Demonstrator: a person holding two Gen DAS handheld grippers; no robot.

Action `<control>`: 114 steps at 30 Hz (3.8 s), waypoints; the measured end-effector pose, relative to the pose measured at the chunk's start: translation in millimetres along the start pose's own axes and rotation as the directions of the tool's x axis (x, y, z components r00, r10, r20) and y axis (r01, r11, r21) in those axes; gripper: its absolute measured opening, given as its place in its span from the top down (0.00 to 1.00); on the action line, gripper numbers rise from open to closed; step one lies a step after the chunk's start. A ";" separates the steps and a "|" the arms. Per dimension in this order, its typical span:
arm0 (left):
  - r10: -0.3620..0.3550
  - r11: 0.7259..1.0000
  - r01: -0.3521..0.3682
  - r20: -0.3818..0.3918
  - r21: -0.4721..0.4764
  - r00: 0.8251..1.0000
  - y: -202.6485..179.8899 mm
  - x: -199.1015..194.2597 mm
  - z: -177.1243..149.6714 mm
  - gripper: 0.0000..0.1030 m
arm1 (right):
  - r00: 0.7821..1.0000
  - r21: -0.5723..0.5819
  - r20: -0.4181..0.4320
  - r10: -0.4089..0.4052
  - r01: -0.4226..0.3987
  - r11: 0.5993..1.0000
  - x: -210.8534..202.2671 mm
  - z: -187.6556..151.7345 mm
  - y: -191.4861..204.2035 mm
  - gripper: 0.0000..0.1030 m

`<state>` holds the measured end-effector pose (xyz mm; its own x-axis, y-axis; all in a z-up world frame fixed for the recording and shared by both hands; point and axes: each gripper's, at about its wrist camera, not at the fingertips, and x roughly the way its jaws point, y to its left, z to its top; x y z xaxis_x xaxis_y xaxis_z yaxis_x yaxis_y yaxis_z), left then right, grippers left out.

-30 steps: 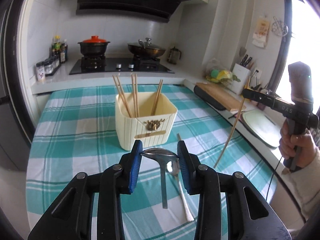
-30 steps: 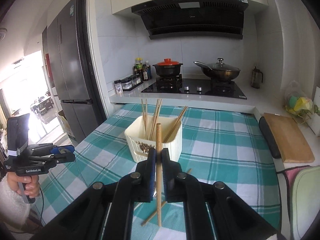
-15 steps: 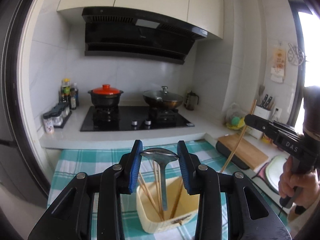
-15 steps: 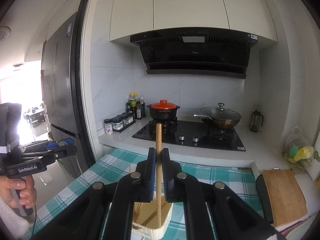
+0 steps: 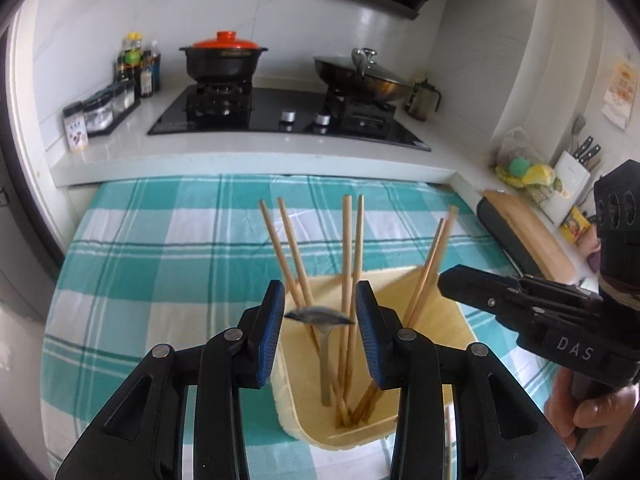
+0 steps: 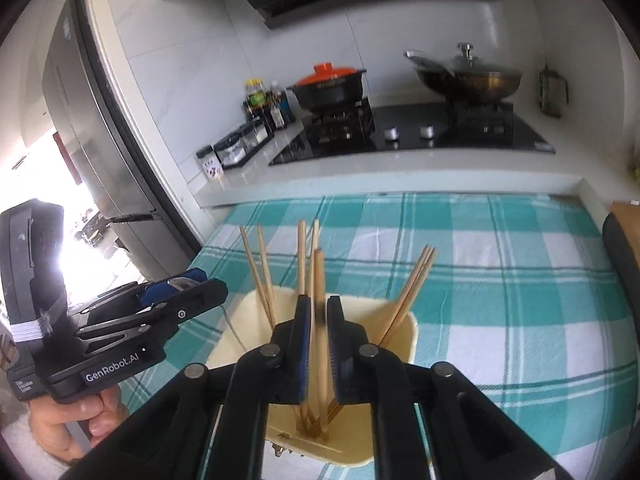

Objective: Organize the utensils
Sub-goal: 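Open the left tool to drop the spoon into the holder while the right tool releases its chopstick, then close the left tool on the last silver spoon while the right tool grasps the last chopstick, then lift the spoon in the left tool over the holder while the right tool carries its chopstick there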

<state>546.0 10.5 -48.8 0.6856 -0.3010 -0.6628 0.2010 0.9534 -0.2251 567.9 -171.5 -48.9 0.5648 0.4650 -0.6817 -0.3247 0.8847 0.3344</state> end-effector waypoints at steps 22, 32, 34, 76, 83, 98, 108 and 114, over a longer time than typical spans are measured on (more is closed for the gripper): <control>0.154 0.985 -0.136 -0.177 0.107 0.972 -25.0 -51.4 -256.6 0.13 | 0.896 -0.096 -0.121 -0.426 0.417 0.904 -106.2 -282.3 -68.7 0.49; 0.192 0.976 -0.169 -0.175 0.134 0.966 -28.5 -39.8 -263.7 0.04 | 0.888 -0.068 -0.057 -0.457 0.453 0.889 -107.8 -299.1 -69.5 0.49; 0.195 0.975 -0.172 -0.174 0.138 0.965 -29.4 -39.8 -264.6 0.03 | 0.890 -0.062 -0.057 -0.452 0.448 0.892 -107.8 -299.6 -70.5 0.49; 0.235 0.970 -0.241 -0.117 -0.038 0.965 -19.3 -72.5 -273.7 0.25 | 0.923 -0.005 -0.083 -0.375 0.376 0.927 -106.4 -289.3 -51.5 0.48; 0.253 0.967 -0.254 -0.142 0.012 0.957 -24.2 -64.8 -279.7 0.24 | 0.953 -0.083 -0.157 -0.258 0.248 0.965 -46.1 -253.8 4.4 0.49; 0.192 0.981 -0.195 -0.175 0.004 0.966 -7.4 -92.6 -293.0 0.22 | 0.881 -0.096 -0.220 -0.419 0.408 0.908 -108.7 -317.4 -14.7 0.94; 0.061 0.992 -0.083 -0.211 -0.096 0.976 10.6 -92.5 -269.4 0.15 | 0.896 -0.027 -0.291 -0.336 0.343 0.939 -146.0 -317.4 -33.2 0.50; 0.061 0.996 -0.074 -0.233 -0.045 0.971 -3.3 -61.6 -242.5 0.07 | 0.903 -0.009 -0.363 -0.231 0.244 0.970 -123.8 -281.3 -43.5 0.49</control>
<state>333.4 20.8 -180.4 0.5149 -0.2385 -0.8234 0.1182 0.9711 -0.2074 298.8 -276.7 -162.1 0.3095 0.2041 -0.9287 -0.1837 0.9711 0.1522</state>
